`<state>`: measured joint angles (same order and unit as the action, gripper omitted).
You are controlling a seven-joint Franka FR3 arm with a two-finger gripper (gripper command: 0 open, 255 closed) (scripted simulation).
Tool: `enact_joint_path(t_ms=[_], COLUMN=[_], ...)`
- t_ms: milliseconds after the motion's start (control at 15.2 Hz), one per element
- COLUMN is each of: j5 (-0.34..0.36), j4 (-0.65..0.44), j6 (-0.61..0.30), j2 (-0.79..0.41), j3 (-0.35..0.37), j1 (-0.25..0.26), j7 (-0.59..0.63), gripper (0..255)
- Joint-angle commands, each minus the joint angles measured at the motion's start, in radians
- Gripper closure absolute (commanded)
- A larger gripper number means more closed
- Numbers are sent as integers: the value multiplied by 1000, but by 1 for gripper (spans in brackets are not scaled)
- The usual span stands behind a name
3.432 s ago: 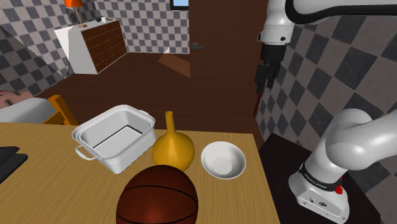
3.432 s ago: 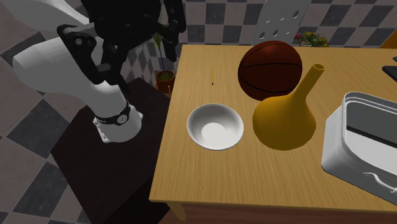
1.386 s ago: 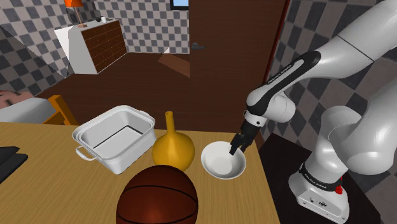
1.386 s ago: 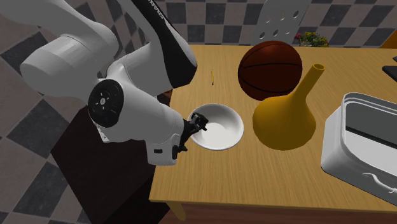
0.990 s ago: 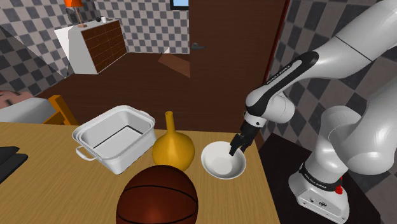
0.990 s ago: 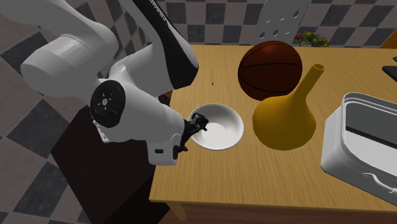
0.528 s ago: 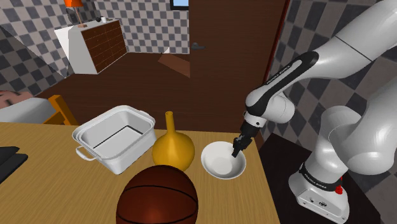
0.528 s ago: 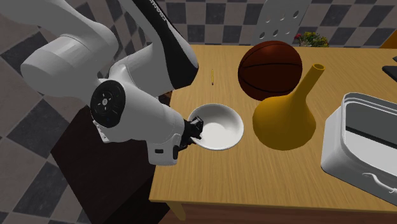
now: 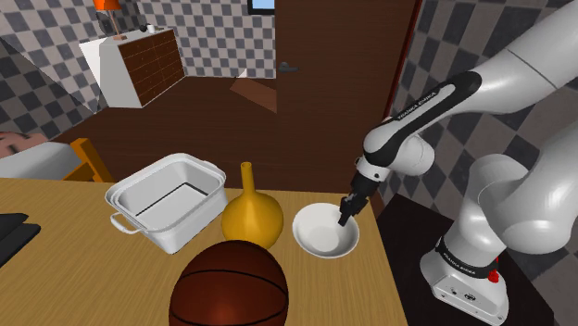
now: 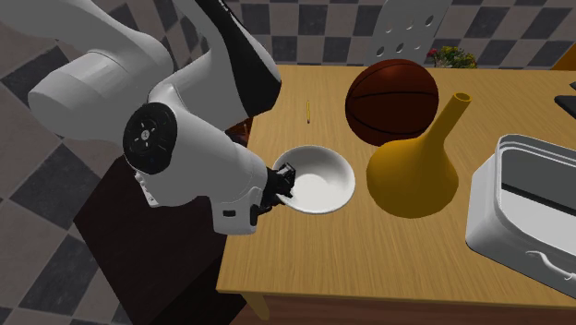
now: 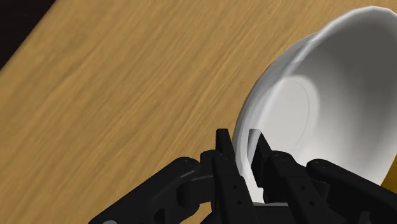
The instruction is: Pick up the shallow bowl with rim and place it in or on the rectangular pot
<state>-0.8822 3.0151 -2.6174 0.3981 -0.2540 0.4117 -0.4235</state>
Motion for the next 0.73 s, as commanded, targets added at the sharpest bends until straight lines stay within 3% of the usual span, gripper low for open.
enact_joint_path(t_ms=[0,660], j5=[60,247], j4=[4,-7], j6=[30,208], j2=[41,232], j3=[17,96], j1=[-35,-162], j7=[53,250], gripper=[255,255])
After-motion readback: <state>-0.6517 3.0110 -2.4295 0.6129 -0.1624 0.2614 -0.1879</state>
